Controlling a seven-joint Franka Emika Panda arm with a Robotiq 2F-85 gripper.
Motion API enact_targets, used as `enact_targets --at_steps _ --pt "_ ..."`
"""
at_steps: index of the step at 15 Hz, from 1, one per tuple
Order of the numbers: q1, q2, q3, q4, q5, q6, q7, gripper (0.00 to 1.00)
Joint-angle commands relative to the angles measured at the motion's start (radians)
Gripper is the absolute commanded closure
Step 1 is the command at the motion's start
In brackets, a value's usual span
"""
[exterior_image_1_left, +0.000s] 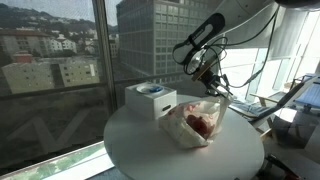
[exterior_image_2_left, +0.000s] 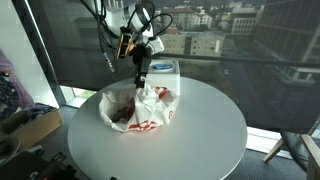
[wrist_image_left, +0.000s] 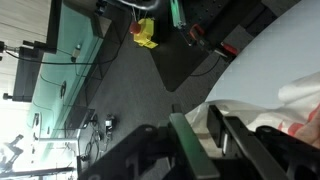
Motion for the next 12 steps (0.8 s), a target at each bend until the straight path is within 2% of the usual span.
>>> enact_targets --at_steps 1,6,9,12 --pt "-0.020 -0.129 0.040 -0.076 0.035 0.054 0.010 0.37" --pt "-0.044 -0.307 0.084 -0.258 0.171 0.247 -0.015 0.01" --pt "-0.051 -0.396 0.106 -0.430 0.234 0.464 -0.030 0.00" --pt "-0.049 -0.468 0.125 -0.579 0.244 0.691 -0.037 0.00"
